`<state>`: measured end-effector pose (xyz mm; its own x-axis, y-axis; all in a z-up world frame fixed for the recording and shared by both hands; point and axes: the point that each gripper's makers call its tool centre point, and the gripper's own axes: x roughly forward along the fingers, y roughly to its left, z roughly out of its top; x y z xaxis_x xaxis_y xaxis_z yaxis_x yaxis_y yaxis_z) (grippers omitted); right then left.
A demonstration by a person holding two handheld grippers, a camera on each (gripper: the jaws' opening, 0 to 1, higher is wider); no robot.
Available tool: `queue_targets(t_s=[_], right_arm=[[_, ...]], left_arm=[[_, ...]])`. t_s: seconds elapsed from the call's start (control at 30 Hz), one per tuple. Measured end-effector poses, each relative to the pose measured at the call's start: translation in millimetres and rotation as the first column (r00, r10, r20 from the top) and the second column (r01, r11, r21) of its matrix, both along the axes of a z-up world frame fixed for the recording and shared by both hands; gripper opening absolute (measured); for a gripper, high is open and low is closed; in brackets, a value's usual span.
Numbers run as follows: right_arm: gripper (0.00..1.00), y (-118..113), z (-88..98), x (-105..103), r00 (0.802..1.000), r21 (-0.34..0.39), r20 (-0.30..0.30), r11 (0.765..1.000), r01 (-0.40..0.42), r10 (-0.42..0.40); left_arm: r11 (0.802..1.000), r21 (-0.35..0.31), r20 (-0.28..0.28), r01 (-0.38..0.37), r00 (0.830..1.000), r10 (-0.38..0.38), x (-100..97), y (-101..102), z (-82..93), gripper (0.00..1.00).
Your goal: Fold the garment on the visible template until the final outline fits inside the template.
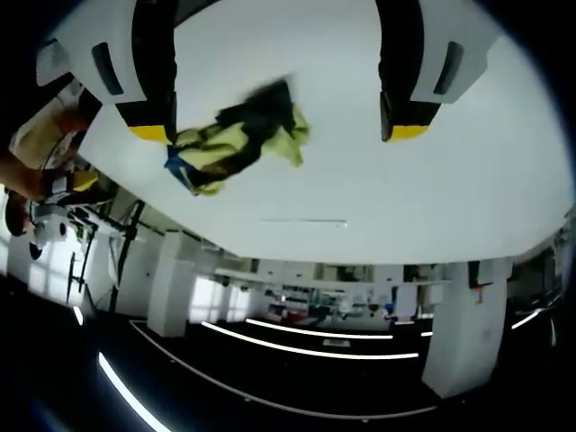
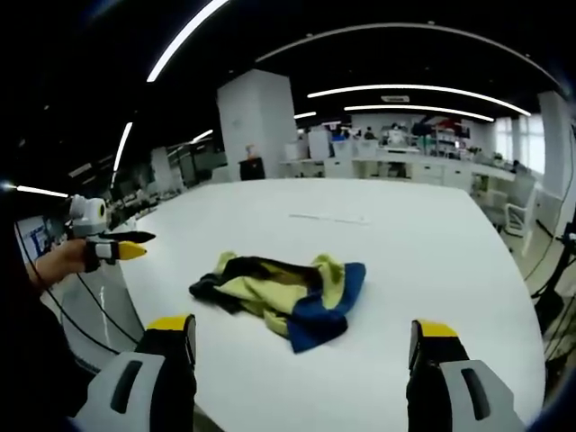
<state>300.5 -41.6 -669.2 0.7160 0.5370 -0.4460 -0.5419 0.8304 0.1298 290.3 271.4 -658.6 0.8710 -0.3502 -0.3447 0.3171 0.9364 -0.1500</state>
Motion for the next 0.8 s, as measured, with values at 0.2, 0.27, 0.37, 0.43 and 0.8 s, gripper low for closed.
queue_targets(t_s=[0.2,0.27,0.37,0.43,0.8], right_arm=[[0.98,-0.4,-1.4,-0.5,1.000,-0.001,-0.004,1.000,0.000,0.000],[0.98,-1.2,-1.6,0.2,1.000,-0.001,-0.004,1.000,0.004,-0.004],[0.98,-1.1,-1.7,1.1,1.000,0.000,-0.005,1.000,0.005,-0.005],[0.97,-0.9,-1.7,1.9,1.000,-0.001,-0.004,1.000,0.005,-0.005],[0.92,-2.2,-0.9,9.0,1.000,0.013,0.022,1.000,0.008,-0.008]], left_arm=[[1.000,0.009,-0.003,0.004,1.000,-0.004,-0.6,0.0,0.5,0.90],[1.000,0.011,-0.004,0.006,1.000,-0.006,-0.3,0.1,0.9,0.90],[1.000,0.011,-0.002,0.009,1.000,-0.009,0.6,0.0,2.1,0.90],[1.000,0.011,0.002,0.013,1.000,-0.013,1.5,-0.5,3.3,0.88],[0.998,0.025,0.013,0.057,0.998,-0.057,8.2,-9.1,5.2,0.81]])
